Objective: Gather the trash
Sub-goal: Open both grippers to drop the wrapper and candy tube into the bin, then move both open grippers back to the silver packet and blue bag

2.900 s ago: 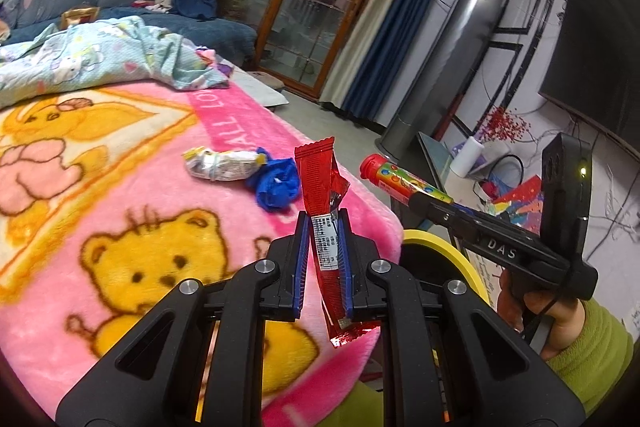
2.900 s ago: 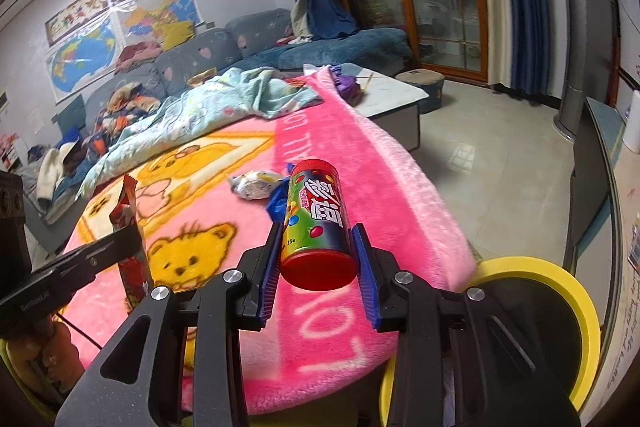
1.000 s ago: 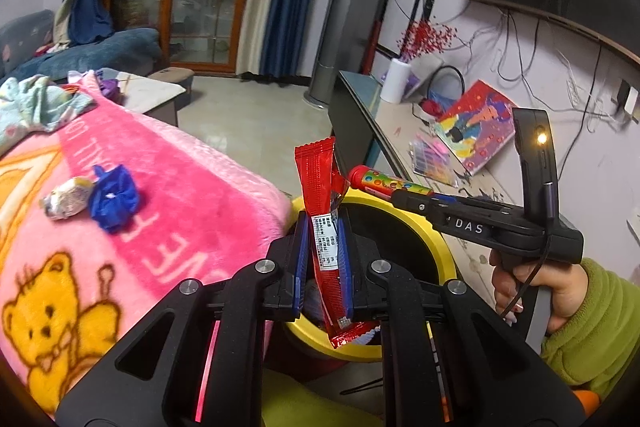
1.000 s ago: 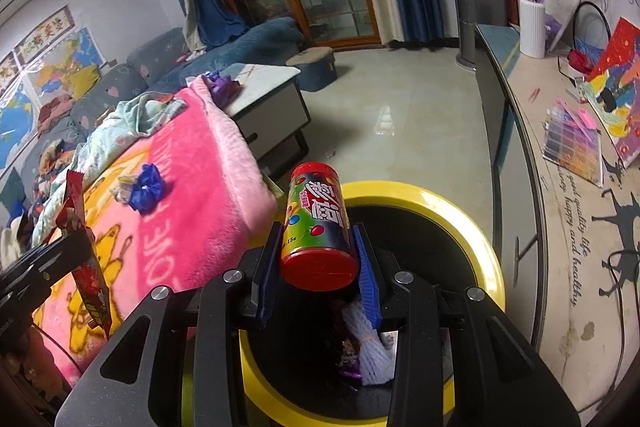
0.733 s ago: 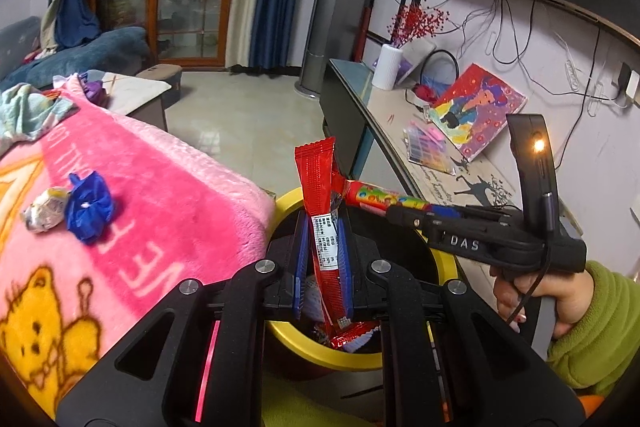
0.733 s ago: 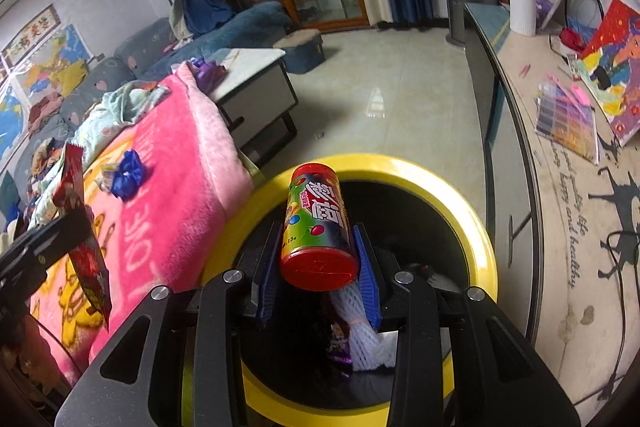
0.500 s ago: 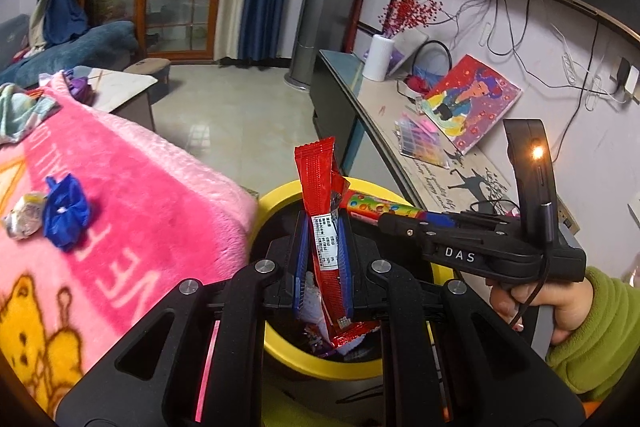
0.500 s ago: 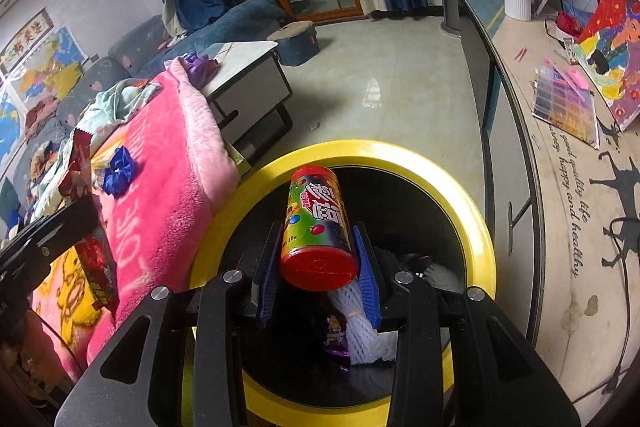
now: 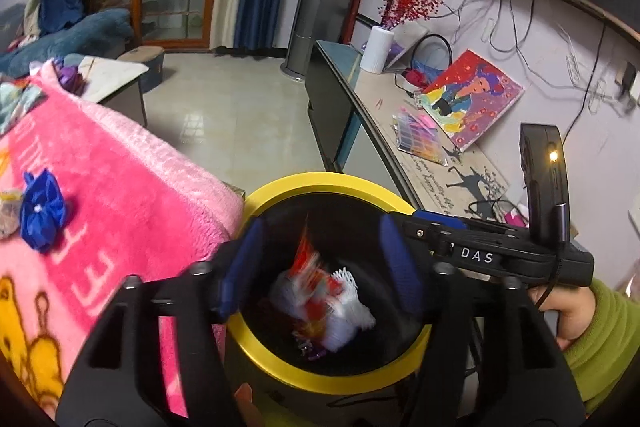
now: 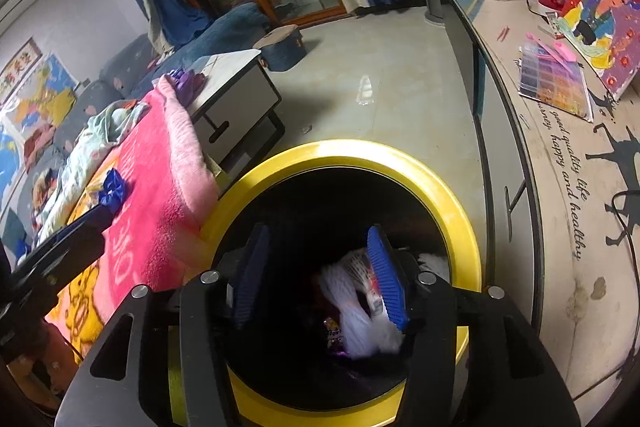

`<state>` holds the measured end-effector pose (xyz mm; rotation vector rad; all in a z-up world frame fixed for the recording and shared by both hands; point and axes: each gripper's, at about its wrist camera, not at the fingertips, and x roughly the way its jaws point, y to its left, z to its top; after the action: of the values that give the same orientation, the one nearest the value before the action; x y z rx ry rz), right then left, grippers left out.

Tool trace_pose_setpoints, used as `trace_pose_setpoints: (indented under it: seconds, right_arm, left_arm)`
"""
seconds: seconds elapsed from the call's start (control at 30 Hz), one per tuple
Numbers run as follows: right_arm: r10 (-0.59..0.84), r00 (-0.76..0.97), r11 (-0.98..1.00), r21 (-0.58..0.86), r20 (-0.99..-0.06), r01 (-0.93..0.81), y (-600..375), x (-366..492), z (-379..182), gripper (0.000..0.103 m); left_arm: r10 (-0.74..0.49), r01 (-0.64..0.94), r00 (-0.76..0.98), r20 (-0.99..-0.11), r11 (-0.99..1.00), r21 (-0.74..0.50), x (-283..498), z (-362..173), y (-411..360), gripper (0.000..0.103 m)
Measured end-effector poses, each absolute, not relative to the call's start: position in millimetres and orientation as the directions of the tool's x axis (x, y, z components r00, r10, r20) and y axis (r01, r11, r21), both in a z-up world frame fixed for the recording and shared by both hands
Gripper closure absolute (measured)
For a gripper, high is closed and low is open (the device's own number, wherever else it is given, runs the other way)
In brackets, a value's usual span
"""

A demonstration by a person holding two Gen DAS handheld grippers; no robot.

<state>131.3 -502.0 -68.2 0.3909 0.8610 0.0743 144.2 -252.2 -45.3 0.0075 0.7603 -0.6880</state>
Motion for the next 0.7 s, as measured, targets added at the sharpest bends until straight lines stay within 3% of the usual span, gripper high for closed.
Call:
trace_pose_setpoints:
  seconds: [0.1, 0.13, 0.37, 0.7]
  right_arm:
    - [0.214, 0.662, 0.925, 0.366, -0.718, 0.098, -502.6, 130.6, -66.2, 0.05]
    - [0.212, 0.665, 0.925, 0.366, -0.716, 0.099, -502.4, 130.5, -65.2, 0.048]
    - [0.205, 0.712, 0.926, 0.368, -0.672, 0.08, -492.6, 127.4, -49.1, 0.041]
    - [0.272, 0.744, 0.935, 0.349, -0.611, -0.055, -444.5, 129.2, -20.5, 0.038]
  left_arm:
    - [-0.566, 0.553, 0.534, -0.628, 0.796, -0.248, 143.7, -44.9, -242.2, 0.016]
    - [-0.57, 0.545, 0.535, -0.624, 0.797, -0.26, 143.8, -44.5, -238.2, 0.013]
    - [-0.502, 0.449, 0.618, -0.605, 0.857, -0.253, 145.2, -35.2, -209.8, 0.011]
    - [-0.404, 0.313, 0.732, -0.549, 0.915, -0.255, 146.7, -18.9, -155.9, 0.011]
